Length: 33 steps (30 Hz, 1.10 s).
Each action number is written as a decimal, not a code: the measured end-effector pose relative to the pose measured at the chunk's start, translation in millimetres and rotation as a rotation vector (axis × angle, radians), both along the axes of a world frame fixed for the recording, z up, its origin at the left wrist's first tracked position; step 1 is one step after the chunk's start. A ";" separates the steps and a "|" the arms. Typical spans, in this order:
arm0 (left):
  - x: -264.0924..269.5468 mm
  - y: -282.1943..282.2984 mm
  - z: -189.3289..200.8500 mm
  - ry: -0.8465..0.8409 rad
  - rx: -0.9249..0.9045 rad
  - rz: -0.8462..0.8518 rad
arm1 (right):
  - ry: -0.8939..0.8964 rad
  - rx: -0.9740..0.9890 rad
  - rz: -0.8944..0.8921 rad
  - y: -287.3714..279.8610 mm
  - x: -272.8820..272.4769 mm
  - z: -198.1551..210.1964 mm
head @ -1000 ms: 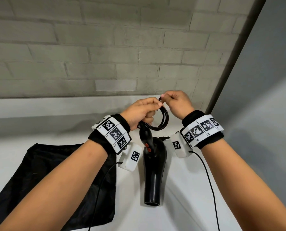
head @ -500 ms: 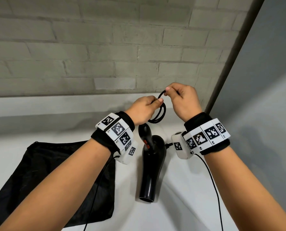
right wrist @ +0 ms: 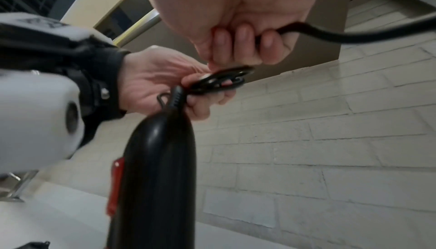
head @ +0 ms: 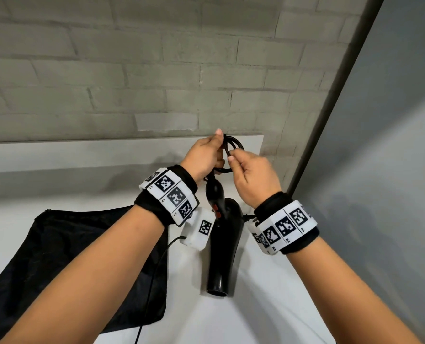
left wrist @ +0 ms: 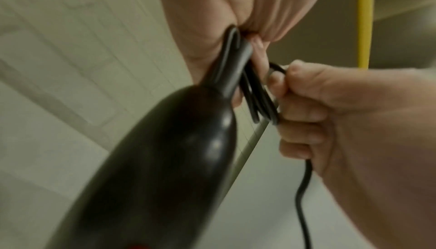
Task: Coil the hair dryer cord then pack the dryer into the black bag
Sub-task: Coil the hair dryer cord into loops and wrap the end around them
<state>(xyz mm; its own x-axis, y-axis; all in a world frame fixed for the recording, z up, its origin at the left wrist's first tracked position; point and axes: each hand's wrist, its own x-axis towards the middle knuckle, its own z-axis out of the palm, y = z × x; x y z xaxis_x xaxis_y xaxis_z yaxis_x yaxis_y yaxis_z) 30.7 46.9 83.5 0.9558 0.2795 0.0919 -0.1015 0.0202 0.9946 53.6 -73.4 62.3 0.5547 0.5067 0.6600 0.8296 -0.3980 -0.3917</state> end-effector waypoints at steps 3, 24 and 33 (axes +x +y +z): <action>-1.5 -4.2 0.6 0.043 -0.102 0.006 | -0.079 -0.046 -0.036 0.4 0.8 -3.6; -5.1 22.1 -3.8 0.022 -0.029 0.063 | 0.411 0.244 -0.012 -38.7 29.8 -20.1; -5.5 29.2 -5.2 0.020 -0.068 0.084 | 0.585 -0.363 -0.256 -87.4 73.4 -92.4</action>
